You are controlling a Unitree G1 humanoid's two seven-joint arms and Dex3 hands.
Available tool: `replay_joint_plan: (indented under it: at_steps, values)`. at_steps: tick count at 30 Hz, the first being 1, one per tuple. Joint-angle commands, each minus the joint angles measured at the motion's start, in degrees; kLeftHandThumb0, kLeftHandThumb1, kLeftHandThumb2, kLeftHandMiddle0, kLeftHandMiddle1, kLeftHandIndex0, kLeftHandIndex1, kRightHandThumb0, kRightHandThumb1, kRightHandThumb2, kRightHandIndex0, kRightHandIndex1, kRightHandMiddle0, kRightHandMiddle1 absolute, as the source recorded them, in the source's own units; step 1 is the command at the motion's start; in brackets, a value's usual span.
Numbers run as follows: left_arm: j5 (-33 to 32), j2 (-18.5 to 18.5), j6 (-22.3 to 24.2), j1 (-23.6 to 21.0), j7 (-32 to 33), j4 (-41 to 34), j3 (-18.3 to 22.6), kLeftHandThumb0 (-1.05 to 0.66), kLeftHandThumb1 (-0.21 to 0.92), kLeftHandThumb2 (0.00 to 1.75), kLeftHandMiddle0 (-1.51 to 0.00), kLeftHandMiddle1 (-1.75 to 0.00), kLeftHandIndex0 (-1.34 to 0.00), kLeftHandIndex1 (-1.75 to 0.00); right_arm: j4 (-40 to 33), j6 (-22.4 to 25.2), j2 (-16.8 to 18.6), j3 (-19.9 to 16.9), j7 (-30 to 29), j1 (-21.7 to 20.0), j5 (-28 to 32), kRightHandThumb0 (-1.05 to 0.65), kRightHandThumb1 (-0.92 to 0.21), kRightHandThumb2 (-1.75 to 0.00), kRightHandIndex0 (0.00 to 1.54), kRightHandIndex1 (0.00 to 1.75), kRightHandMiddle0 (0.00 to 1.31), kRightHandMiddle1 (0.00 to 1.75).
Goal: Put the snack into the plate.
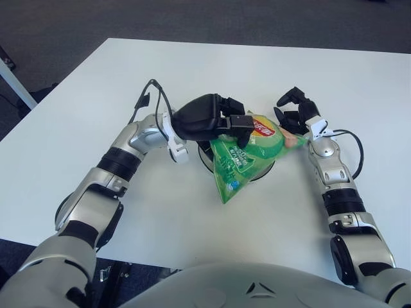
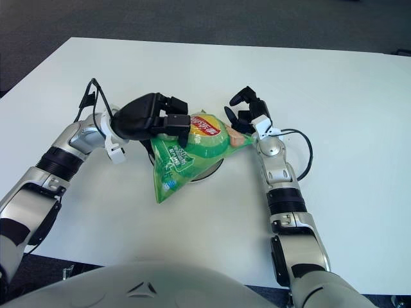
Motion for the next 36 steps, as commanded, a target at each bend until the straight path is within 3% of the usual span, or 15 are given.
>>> replay_joint_plan:
  at_steps: [1,11,19,23,28,33,36]
  values:
    - [1.2,0.4,0.1,-0.5,-1.2,0.8,1.0,-0.45,0.39,1.22,-1.25,-1.75,-0.55,-1.75,3.0,3.6,0.3,1.7,0.8,4.2,-1.6,-0.37,-0.72,-0.80,1.17,1.75,0.30,1.75]
    - [0.3,0.3,1.1,0.0,-3.3,-0.1,1.7,-0.46,0.37,1.25,-1.27,-1.75,-0.57,-1.75,2.8,3.5,0.2,1.6,1.5,4.5,-1.3,-0.37,-0.72,-0.81,1.18,1.75,0.31,1.75]
    - [9.7,-1.2,0.0,0.7,1.1,-2.2,6.0,-0.46,0.37,1.25,-1.26,-1.75,-0.57,-1.75,2.4,3.8,0.2,1.4,1.5,4.6,-1.1,-0.37,-0.71,-0.81,1.18,1.75,0.31,1.75]
    - [15.9,-0.1,-0.9,-0.7,3.1,-3.7,7.3,-0.46,0.36,1.26,-1.22,-1.75,-0.57,-1.75,2.3,3.9,0.3,1.3,1.8,4.7,-0.8,-0.37,-0.72,-0.80,1.17,1.75,0.30,1.75]
    - [19.2,1.2,-0.5,-1.3,3.8,-4.8,7.3,-0.46,0.35,1.28,-1.16,-1.75,-0.58,-1.75,2.5,3.5,0.2,1.2,2.0,4.7,-0.6,-0.37,-0.73,-0.80,1.15,1.75,0.30,1.75]
    - [17.9,5.0,1.0,-2.3,0.7,-4.1,6.5,-0.45,0.37,1.24,-1.01,-1.75,-0.56,-1.75,2.5,3.5,0.2,1.1,2.0,4.7,-0.5,-0.37,-0.72,-0.80,1.15,1.75,0.30,1.75]
    - [16.0,7.1,1.8,-2.8,-1.9,-3.3,5.5,-0.15,0.36,1.19,-0.73,-1.75,-0.56,-1.52,2.5,3.4,0.3,1.1,2.1,4.7,-0.4,-0.37,-0.72,-0.81,1.16,1.75,0.31,1.75]
